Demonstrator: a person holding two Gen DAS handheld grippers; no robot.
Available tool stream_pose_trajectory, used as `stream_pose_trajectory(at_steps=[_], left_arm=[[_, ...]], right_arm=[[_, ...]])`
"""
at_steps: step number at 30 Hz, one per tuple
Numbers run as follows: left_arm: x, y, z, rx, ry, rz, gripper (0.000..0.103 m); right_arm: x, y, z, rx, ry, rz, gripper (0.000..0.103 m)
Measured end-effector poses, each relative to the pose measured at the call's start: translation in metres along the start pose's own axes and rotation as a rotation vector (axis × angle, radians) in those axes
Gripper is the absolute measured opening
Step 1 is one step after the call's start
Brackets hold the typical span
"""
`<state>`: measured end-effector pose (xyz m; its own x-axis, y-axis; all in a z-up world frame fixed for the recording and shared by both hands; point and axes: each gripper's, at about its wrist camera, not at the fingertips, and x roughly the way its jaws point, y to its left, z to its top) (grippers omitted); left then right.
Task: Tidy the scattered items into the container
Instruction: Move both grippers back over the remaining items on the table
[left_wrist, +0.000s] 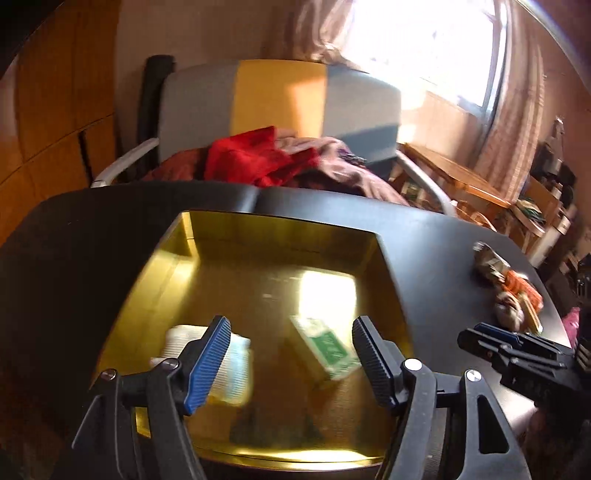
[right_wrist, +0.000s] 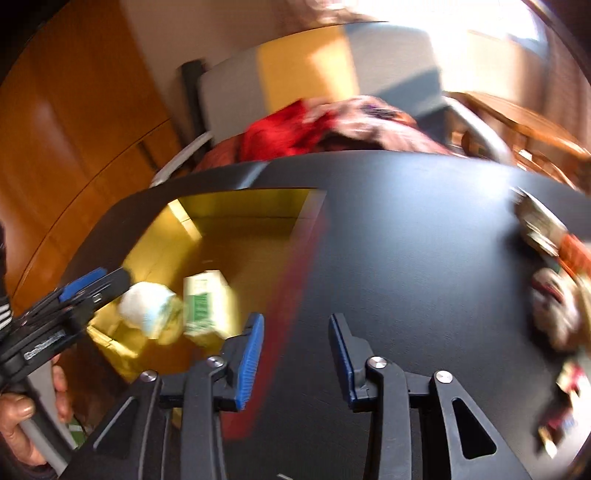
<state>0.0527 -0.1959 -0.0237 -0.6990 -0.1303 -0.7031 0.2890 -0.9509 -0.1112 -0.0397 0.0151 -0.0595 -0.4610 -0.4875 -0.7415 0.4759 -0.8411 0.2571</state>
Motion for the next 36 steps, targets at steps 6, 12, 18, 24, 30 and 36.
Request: stream_pose_trajectory(at_steps=[6, 12, 18, 24, 30, 36], left_arm=[[0.011, -0.070, -0.013, 0.135, 0.064, -0.138, 0.070], [0.026, -0.139, -0.036, 0.284, 0.138, -0.238, 0.070], [0.036, -0.187, -0.053, 0.398, 0.188, -0.284, 0.070], [0.050, -0.214, -0.046, 0.421, 0.211, -0.315, 0.070], [0.068, -0.251, -0.009, 0.459, 0.178, -0.349, 0.070], [0.101, -0.296, 0.023, 0.486, 0.178, -0.384, 0.070]], right_arm=[[-0.054, -0.115, -0.037, 0.251, -0.061, -0.163, 0.040], [-0.094, -0.193, -0.072, 0.408, -0.110, -0.282, 0.042], [-0.093, -0.226, -0.088, 0.461, -0.111, -0.291, 0.042], [-0.074, -0.221, -0.092, 0.419, -0.079, -0.224, 0.042], [-0.063, -0.208, -0.095, 0.358, -0.065, -0.203, 0.040], [-0.060, -0.210, -0.096, 0.352, -0.069, -0.170, 0.040]])
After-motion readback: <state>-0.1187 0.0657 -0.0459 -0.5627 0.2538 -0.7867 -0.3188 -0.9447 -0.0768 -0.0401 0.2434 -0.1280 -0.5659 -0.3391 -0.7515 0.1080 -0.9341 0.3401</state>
